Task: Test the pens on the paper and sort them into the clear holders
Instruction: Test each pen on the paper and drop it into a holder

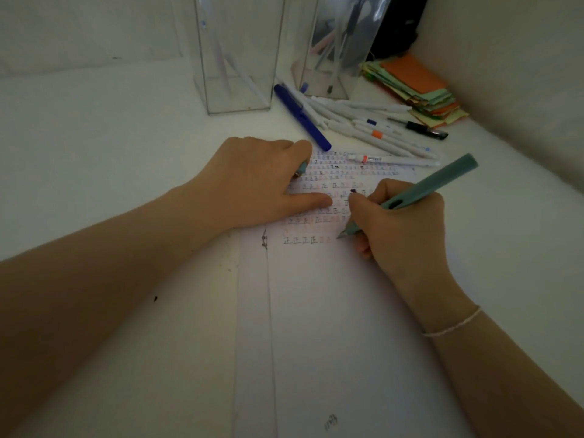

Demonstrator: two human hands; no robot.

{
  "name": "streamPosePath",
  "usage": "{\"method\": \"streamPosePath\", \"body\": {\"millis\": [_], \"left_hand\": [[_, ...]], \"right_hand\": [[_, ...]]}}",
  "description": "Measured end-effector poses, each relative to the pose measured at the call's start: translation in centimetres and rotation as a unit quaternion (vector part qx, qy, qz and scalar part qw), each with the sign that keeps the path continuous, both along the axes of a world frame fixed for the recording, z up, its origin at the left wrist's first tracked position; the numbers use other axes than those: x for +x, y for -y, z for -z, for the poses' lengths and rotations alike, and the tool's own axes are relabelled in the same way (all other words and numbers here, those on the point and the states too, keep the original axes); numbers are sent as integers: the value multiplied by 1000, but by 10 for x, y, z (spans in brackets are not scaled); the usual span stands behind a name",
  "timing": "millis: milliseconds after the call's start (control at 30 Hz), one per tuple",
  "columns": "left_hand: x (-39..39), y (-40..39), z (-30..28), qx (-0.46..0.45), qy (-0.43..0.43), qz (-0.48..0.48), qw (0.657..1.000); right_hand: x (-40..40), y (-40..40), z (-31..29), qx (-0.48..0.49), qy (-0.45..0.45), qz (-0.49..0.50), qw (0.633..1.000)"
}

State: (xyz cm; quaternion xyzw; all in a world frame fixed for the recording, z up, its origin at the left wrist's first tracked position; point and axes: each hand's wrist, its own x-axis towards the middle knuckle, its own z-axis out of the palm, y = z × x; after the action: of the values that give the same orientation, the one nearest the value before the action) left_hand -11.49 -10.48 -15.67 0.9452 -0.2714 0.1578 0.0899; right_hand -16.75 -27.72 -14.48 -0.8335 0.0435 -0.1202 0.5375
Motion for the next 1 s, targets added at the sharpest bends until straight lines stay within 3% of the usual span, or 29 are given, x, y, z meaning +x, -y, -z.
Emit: {"method": "streamPosePath", "body": {"millis": [200,300,367,467,567,900,1000], "left_hand": [[0,0,0,10,11,-8,1000],[-2,1,-3,-28,64,36,997],[-4,2,-4,-70,65,83,992],[-7,7,-3,-94,26,147,984],[-8,9,-4,-103,1,163,981],[-10,12,-6,-107,-10,203,973],[-11,10,-8,-112,-11,195,974]], "right_hand": [[1,0,2,-11,15,0,1000],[3,4,2,13,21,8,1000],[3,8,-3,131,14,-5,991],[2,12,-10,339,5,-52,939],[3,12,-9,424,-12,-73,903],[2,13,-4,272,7,-124,954],[1,14,-7,299,-9,-167,940]]}}
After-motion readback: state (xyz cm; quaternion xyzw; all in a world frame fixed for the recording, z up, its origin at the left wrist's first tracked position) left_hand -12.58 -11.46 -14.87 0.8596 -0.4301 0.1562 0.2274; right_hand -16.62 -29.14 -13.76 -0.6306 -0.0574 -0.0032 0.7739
